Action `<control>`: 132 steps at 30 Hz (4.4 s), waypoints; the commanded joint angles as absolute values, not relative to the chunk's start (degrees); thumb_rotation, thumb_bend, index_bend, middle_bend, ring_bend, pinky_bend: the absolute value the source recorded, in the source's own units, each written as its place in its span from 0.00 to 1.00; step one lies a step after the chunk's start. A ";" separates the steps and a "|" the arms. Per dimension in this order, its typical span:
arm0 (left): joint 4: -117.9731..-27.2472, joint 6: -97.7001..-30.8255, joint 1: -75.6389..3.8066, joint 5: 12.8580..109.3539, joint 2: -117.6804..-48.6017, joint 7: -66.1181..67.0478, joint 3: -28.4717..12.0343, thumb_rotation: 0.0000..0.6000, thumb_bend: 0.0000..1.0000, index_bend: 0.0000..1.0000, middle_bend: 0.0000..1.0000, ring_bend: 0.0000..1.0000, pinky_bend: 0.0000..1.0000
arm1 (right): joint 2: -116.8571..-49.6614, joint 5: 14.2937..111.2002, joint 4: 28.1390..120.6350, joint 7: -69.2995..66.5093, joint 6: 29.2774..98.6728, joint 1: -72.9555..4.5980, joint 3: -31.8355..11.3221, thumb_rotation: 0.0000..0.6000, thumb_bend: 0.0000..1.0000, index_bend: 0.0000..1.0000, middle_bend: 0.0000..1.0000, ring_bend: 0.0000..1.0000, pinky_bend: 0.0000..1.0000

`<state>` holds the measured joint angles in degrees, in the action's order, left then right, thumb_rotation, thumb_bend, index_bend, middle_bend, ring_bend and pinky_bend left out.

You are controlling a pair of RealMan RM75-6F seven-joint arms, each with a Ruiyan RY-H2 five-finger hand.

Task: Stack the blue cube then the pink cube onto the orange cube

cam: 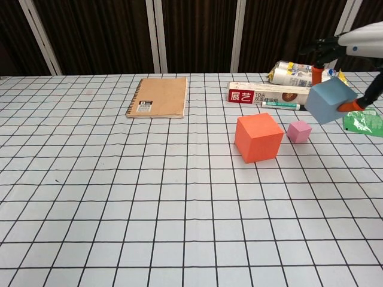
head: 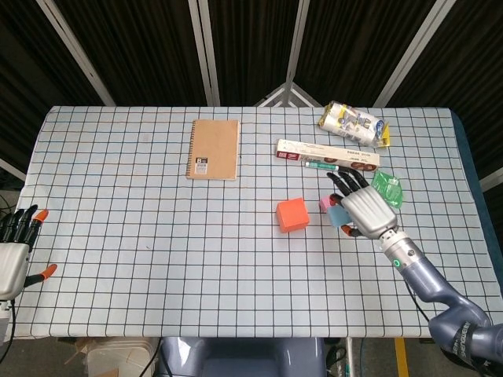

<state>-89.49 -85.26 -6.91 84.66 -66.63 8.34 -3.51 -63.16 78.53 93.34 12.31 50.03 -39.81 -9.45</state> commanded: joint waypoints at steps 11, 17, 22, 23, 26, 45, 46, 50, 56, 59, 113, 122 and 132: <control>-85.48 -87.87 -6.65 86.82 -67.83 3.88 -3.92 1.00 0.11 0.05 0.00 0.00 0.00 | -65.55 76.37 92.24 9.49 38.51 -48.79 -10.86 1.00 0.50 0.51 0.00 0.00 0.00; -86.70 -86.75 -6.65 85.86 -67.31 4.84 -3.74 1.00 0.11 0.05 0.00 0.00 0.00 | -63.65 68.74 93.65 7.96 35.82 -51.37 -13.63 1.00 0.51 0.51 0.00 0.00 0.00; -86.90 -87.09 -6.49 85.88 -67.22 5.03 -3.80 1.00 0.11 0.05 0.00 0.00 0.00 | -62.81 62.05 94.33 10.23 35.00 -53.24 -13.74 1.00 0.52 0.52 0.00 0.00 0.00; -86.88 -87.21 -6.47 86.03 -67.21 5.02 -3.77 1.00 0.11 0.05 0.00 0.00 0.00 | -62.94 60.92 94.30 10.78 35.04 -53.59 -13.60 1.00 0.52 0.52 0.00 0.00 0.00; -86.68 -88.01 -6.31 86.65 -67.24 4.69 -3.79 1.00 0.11 0.05 0.00 0.00 0.00 | -63.66 57.35 94.19 11.41 34.96 -54.61 -13.36 1.00 0.52 0.52 0.00 0.00 0.00; -86.91 -87.38 -6.16 85.42 -67.21 5.28 -4.02 1.00 0.11 0.05 0.00 0.00 0.00 | -70.80 49.33 93.20 14.61 39.67 -58.50 -11.77 1.00 0.52 0.52 0.00 0.00 0.00; -86.98 -87.30 -6.16 85.36 -67.17 5.29 -4.00 1.00 0.11 0.05 0.00 0.00 0.00 | -71.16 48.90 92.93 14.68 39.87 -58.69 -11.82 1.00 0.52 0.52 0.00 0.00 0.00; -87.12 -87.03 -6.21 85.18 -67.02 5.27 -4.04 1.00 0.11 0.05 0.00 0.00 0.00 | -72.23 47.78 91.88 15.63 40.60 -59.44 -11.58 1.00 0.52 0.53 0.00 0.00 0.00; -87.27 -86.76 -6.18 84.87 -66.83 5.24 -4.05 1.00 0.11 0.05 0.00 0.00 0.00 | -73.36 47.04 90.33 16.22 40.43 -60.02 -10.76 1.00 0.52 0.53 0.00 0.00 0.00; -87.36 -86.81 -6.14 84.82 -66.80 5.33 -4.07 1.00 0.11 0.05 0.00 0.00 0.00 | -73.59 46.70 89.73 16.22 40.23 -60.03 -10.32 1.00 0.52 0.53 0.00 0.00 0.00; -88.04 -85.68 -6.38 84.07 -67.03 7.37 -3.95 1.00 0.11 0.05 0.00 0.00 0.00 | -74.07 48.96 87.05 12.59 39.49 -58.39 -8.84 1.00 0.52 0.54 0.00 0.00 0.00; -88.10 -85.76 -6.29 83.98 -66.85 7.01 -4.00 1.00 0.11 0.05 0.00 0.00 0.00 | -74.74 48.27 86.98 13.17 39.90 -58.71 -9.01 1.00 0.52 0.54 0.00 0.00 0.00; -88.13 -85.71 -6.25 83.89 -66.71 6.80 -4.00 1.00 0.11 0.05 0.00 0.00 0.00 | -75.02 47.44 86.99 13.80 40.31 -58.88 -9.04 1.00 0.52 0.54 0.00 0.00 0.00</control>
